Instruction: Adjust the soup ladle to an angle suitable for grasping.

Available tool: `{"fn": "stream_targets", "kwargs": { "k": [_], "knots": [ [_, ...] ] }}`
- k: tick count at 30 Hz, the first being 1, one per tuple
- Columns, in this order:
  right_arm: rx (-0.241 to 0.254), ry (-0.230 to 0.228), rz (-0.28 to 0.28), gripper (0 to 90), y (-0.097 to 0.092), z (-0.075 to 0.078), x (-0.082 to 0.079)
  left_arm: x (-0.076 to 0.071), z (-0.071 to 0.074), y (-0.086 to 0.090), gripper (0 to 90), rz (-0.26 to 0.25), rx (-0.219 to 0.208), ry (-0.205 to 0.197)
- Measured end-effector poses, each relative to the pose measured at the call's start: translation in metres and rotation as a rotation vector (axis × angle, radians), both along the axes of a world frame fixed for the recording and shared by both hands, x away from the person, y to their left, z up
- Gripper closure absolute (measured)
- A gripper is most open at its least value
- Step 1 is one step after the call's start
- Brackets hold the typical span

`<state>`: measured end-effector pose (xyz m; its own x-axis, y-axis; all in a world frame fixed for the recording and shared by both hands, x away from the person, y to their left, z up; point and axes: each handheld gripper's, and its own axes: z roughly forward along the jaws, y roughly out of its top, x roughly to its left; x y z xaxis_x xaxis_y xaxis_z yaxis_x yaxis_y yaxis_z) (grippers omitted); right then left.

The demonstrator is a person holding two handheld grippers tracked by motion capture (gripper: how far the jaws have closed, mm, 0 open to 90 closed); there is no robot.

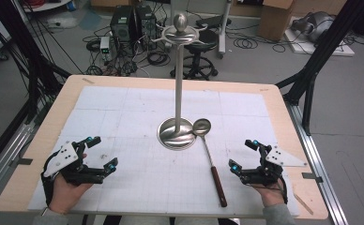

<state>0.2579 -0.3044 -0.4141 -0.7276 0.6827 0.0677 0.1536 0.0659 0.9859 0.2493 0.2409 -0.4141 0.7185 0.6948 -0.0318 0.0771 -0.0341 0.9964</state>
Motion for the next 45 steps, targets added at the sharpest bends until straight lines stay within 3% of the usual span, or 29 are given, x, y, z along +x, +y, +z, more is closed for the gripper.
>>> {"fn": "stream_targets", "kwargs": {
  "k": [6,12,16,17,22,29,30,31,32,33,40,45],
  "knots": [
    [0.0,-0.007,0.005,2.1,0.001,0.001,0.0,0.0,0.0,-0.001,1.8,0.0,0.008,0.002],
    [-0.007,0.024,0.008,2.6,0.006,0.001,0.001,0.001,-0.001,-0.001,1.8,0.003,0.014,0.002],
    [-0.003,0.046,0.039,7.9,0.01,0.0,0.0,-0.001,0.0,-0.002,1.8,-0.007,0.01,0.001],
    [0.008,0.069,0.083,20.8,0.012,0.0,0.0,-0.003,0.001,-0.001,1.8,-0.014,0.0,-0.014],
    [-0.008,0.086,0.109,32.2,0.015,-0.001,0.0,-0.002,0.001,-0.001,1.8,-0.011,0.002,0.001],
    [-0.038,0.135,0.177,72.9,0.018,-0.004,0.002,-0.001,0.0,-0.002,1.8,-0.011,0.015,0.005],
    [-0.038,0.135,0.177,72.9,0.018,-0.004,0.002,-0.001,0.0,-0.002,1.8,-0.011,0.015,0.005],
    [-0.044,0.15,0.191,82.5,0.02,-0.004,0.001,-0.001,0.0,-0.002,1.8,-0.012,0.017,0.006],
    [-0.044,0.15,0.191,82.5,0.02,-0.004,0.001,-0.001,0.0,-0.002,1.8,-0.012,0.017,0.006],
    [-0.047,0.156,0.196,88.4,0.022,-0.004,0.001,-0.001,0.0,-0.002,1.8,-0.012,0.018,0.006],
    [-0.053,0.175,0.201,89.6,0.024,-0.006,0.002,-0.001,0.0,-0.002,1.8,-0.011,0.024,0.012],
    [-0.091,0.194,0.24,89.6,0.031,-0.009,0.002,-0.001,-0.001,-0.003,1.8,-0.014,0.031,0.014]
  ]
}}
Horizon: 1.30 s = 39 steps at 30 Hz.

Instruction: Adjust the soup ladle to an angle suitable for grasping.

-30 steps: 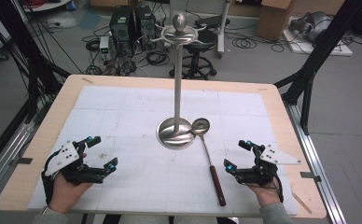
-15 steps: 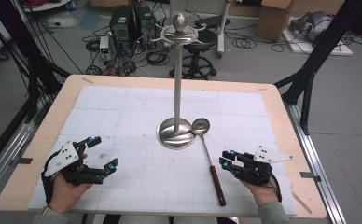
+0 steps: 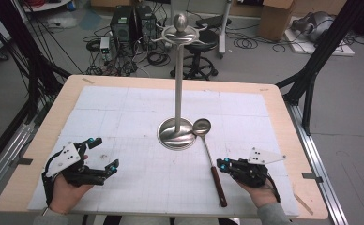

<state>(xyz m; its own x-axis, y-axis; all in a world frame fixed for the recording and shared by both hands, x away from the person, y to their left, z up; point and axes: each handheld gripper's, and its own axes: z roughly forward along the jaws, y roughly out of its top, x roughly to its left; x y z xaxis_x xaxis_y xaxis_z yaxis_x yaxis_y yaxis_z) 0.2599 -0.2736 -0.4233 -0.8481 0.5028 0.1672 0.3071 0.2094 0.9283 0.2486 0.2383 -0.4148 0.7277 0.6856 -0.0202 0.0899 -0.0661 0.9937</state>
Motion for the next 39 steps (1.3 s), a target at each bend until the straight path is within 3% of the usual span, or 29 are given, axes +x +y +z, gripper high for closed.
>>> {"fn": "stream_targets", "kwargs": {
  "k": [9,10,11,12,17,19,20,24,29,39],
  "knots": [
    [-0.105,0.035,0.055,89.6,0.015,-0.008,0.001,0.0,-0.001,0.0,1.8,0.001,0.009,0.005],
    [-0.132,0.06,0.054,89.6,0.018,-0.012,0.003,0.001,-0.001,-0.001,1.8,0.003,0.01,0.005],
    [-0.132,0.06,0.054,89.6,0.018,-0.012,0.003,0.001,-0.001,-0.001,1.8,0.003,0.01,0.005],
    [-0.142,0.095,0.048,89.6,0.02,-0.014,0.004,0.001,-0.001,-0.001,1.8,0.003,0.011,0.008],
    [-0.156,0.103,0.058,89.7,0.024,-0.016,0.004,0.001,-0.001,-0.001,1.8,0.002,0.013,0.012],
    [-0.153,0.126,0.056,89.6,0.027,-0.017,0.004,0.001,-0.001,-0.001,1.8,0.002,0.018,0.013],
    [-0.157,0.164,0.055,89.7,0.03,-0.019,0.005,0.001,-0.001,-0.001,1.8,0.002,0.019,0.012],
    [-0.18,0.193,0.064,89.6,0.035,-0.021,0.004,0.001,-0.001,-0.001,1.8,0.002,0.019,0.013],
    [-0.2,0.191,0.071,89.6,0.038,-0.022,0.004,0.001,-0.002,-0.002,1.8,0.003,0.02,0.013],
    [-0.298,0.21,0.065,89.7,0.045,-0.025,0.001,0.0,0.0,-0.001,3.2,0.006,0.014,0.003]
  ]
}}
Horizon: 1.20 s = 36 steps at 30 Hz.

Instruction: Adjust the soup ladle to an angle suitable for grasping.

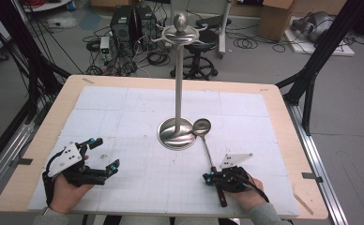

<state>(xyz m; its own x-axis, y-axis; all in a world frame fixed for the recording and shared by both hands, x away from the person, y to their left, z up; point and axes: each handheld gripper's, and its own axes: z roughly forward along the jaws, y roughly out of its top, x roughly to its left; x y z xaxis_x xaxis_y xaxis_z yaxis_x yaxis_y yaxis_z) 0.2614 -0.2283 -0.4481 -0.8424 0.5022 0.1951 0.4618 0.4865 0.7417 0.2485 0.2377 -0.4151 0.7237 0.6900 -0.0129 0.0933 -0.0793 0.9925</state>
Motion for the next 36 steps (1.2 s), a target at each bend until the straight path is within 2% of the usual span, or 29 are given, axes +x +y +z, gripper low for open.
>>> {"fn": "stream_targets", "kwargs": {
  "k": [3,20,33,35,36],
  "knots": [
    [-0.038,-0.006,0.007,89.7,0.003,0.001,-0.002,0.0,0.0,0.001,3.2,0.005,-0.005,-0.006],
    [-0.074,-0.01,0.003,90.0,-0.002,0.003,-0.004,0.001,-0.001,0.0,3.2,0.002,0.003,0.002],
    [-0.09,0.003,-0.062,90.0,-0.021,0.006,-0.001,0.001,-0.001,0.0,3.2,0.004,0.009,0.002],
    [-0.083,0.017,-0.101,90.0,-0.03,0.006,0.001,0.001,-0.001,0.0,3.2,0.008,0.014,0.005],
    [-0.083,0.017,-0.101,90.0,-0.03,0.006,0.001,0.001,-0.001,0.0,3.2,0.008,0.014,0.005]
  ]
}}
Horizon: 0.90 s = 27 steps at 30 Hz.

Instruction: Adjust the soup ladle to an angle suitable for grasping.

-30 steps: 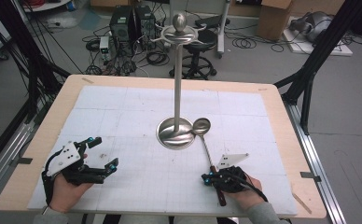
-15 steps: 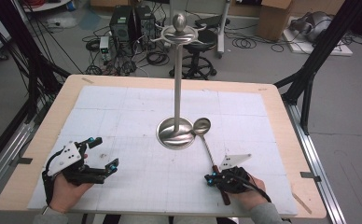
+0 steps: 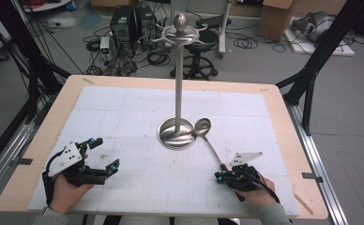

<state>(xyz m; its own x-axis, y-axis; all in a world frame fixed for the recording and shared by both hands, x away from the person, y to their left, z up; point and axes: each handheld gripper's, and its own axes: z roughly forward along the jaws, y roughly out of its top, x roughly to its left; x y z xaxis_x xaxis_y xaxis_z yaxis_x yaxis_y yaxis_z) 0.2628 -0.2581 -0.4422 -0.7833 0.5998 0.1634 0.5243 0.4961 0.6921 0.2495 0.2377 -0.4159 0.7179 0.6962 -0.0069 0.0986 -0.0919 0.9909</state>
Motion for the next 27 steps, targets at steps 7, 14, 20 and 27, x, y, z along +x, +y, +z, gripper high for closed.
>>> {"fn": "stream_targets", "kwargs": {
  "k": [7,14,20,27],
  "knots": [
    [0.004,0.008,-0.054,90.0,-0.013,0.0,0.003,0.001,0.0,0.0,3.2,0.008,0.001,0.006],
    [0.007,0.008,-0.095,90.0,-0.02,0.0,0.006,0.002,-0.001,0.001,3.2,0.02,0.004,0.015],
    [0.015,-0.001,-0.14,90.0,-0.033,-0.001,0.009,0.002,-0.001,0.001,3.2,0.028,0.007,0.022],
    [-0.029,-0.082,-0.127,90.0,-0.04,-0.002,0.013,0.002,-0.001,0.0,3.2,0.027,0.008,0.025]
  ]
}}
